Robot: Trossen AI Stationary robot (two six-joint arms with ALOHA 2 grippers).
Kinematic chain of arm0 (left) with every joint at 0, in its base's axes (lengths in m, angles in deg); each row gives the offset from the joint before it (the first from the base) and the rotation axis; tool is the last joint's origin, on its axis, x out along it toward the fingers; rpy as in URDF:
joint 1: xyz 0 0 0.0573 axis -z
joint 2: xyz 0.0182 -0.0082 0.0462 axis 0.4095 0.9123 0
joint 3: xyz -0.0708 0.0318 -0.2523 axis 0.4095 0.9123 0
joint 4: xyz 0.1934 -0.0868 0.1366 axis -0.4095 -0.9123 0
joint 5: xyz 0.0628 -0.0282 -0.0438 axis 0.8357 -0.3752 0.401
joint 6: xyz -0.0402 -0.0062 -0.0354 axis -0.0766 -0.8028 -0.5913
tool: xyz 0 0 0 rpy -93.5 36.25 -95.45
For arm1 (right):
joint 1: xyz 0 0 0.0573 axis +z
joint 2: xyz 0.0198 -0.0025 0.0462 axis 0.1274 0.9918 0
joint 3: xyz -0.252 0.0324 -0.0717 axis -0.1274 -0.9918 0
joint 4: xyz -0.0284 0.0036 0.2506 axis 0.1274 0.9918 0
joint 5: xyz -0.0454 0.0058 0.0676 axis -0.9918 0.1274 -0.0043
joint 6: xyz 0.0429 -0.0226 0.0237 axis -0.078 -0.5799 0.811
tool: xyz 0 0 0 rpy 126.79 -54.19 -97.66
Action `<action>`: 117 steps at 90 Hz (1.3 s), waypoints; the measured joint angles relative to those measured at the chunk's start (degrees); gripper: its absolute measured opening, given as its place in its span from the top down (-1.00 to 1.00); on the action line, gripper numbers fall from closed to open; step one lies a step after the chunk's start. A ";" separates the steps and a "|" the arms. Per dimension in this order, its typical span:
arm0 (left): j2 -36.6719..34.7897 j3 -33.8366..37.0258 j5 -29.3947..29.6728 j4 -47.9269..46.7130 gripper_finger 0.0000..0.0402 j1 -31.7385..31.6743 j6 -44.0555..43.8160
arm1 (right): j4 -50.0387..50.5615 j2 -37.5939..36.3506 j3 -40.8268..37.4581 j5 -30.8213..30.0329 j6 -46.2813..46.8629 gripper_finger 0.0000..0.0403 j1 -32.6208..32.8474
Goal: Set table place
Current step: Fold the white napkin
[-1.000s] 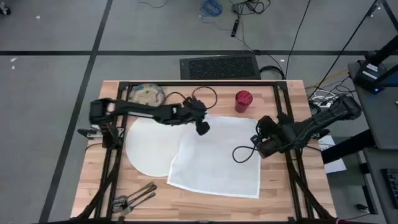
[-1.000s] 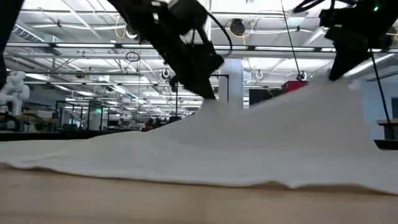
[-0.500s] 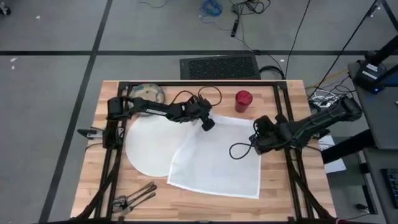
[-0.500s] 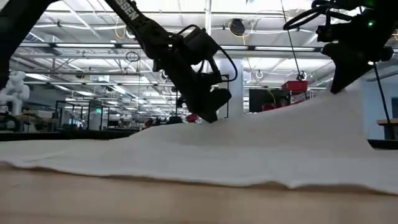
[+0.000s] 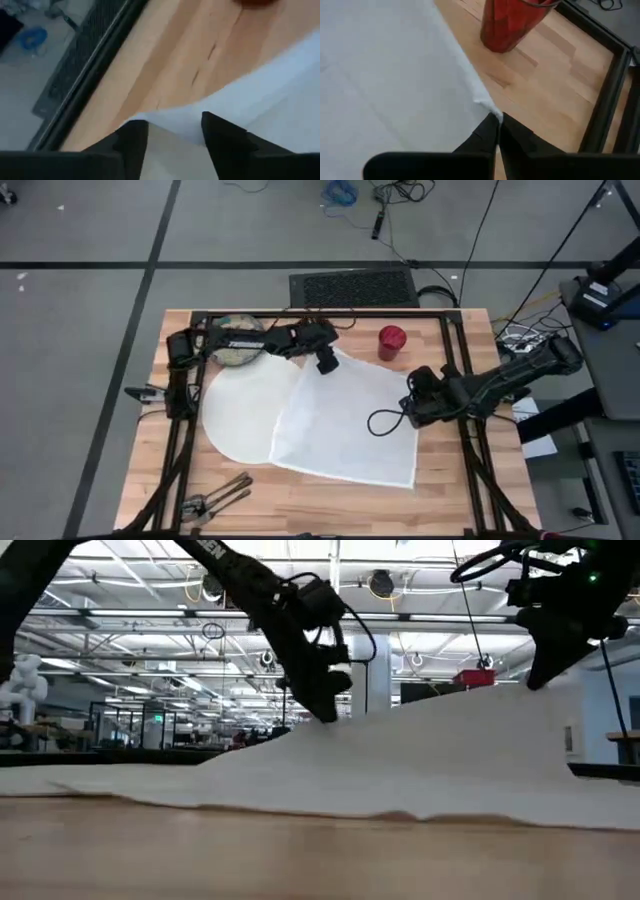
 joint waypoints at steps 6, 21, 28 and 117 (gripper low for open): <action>-1.85 -0.42 0.47 -2.40 0.12 -0.11 2.02 | 0.57 0.06 -0.02 0.26 0.00 1.00 -0.18; -4.65 -0.32 0.70 -8.80 0.11 -0.46 3.22 | 1.16 0.35 -0.09 0.72 -0.25 1.00 -1.99; -4.46 -0.23 0.67 -10.10 0.11 -0.52 2.81 | 0.99 0.44 -0.09 0.41 -1.00 1.00 -2.75; -4.32 8.00 -9.76 -14.63 0.11 23.65 -15.85 | -45.37 17.97 -9.76 24.90 -0.43 1.00 16.64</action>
